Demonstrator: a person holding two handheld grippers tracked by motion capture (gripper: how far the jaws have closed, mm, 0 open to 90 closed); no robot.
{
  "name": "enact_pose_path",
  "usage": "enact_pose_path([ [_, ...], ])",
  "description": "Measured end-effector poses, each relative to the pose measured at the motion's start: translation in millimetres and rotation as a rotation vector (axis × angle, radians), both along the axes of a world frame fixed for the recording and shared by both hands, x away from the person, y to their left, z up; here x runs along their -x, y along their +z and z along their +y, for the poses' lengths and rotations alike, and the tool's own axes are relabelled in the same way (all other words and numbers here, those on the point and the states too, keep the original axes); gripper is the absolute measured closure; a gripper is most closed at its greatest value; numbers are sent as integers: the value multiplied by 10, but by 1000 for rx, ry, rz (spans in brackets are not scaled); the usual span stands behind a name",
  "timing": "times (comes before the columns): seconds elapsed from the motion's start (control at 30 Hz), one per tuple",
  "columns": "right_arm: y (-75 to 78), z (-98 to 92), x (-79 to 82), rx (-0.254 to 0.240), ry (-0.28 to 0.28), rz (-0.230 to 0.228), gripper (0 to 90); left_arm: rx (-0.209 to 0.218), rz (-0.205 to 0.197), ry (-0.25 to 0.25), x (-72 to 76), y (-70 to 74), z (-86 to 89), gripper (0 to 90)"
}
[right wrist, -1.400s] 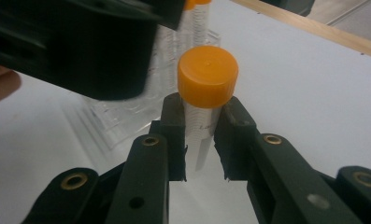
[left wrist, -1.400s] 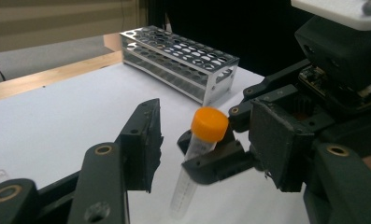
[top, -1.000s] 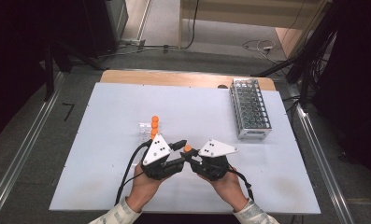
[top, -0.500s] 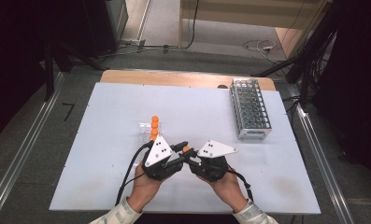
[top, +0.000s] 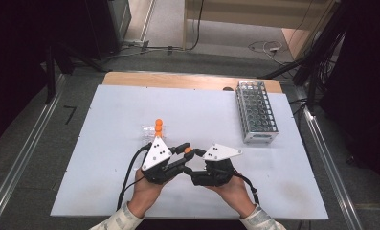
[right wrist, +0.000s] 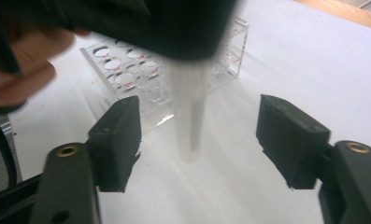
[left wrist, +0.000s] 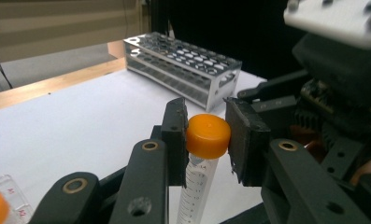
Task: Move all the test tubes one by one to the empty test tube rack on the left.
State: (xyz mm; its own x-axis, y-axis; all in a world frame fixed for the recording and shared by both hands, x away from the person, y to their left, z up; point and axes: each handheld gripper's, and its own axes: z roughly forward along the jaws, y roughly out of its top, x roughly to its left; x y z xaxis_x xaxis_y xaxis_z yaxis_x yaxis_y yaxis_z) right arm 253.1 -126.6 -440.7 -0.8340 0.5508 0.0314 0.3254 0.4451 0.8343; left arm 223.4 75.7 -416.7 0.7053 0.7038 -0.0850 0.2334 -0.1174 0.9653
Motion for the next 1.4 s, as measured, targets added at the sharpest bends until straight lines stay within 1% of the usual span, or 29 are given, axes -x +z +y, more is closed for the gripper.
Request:
enact_pose_path([
  [0.1, -14, -43, -10, 7, -12, 8, 248, 36, 4, 2, 6, 54, 75, 695],
  [0.2, -37, -87, -23, 14, -24, 14, 230, 57, 6, 5, 11, 92, 134, 695],
  [0.33, -51, -126, -38, 14, -39, 16, 221, 70, 4, 11, 21, 121, 172, 695],
  [0.5, -66, -162, -41, 17, -50, 21, 221, 76, -2, 12, 43, 161, 204, 695],
  [0.6, -74, -190, -45, 22, -56, 19, 222, 84, -10, 15, 55, 193, 237, 695],
  [0.7, -78, -216, -47, 23, -63, 18, 222, 92, -15, 27, 60, 224, 292, 695],
  [0.97, -71, -317, -51, 17, -90, 18, 224, 94, -11, 78, 57, 279, 515, 695],
  [1.2, -74, -372, -58, 14, -109, 18, 227, 93, -11, 113, 74, 297, 660, 695],
  [1.23, -73, -378, -56, 15, -111, 19, 227, 96, -12, 117, 76, 296, 674, 695],
  [1.4, -71, -414, -58, 13, -120, 15, 227, 80, -11, 127, 83, 276, 699, 695],
])
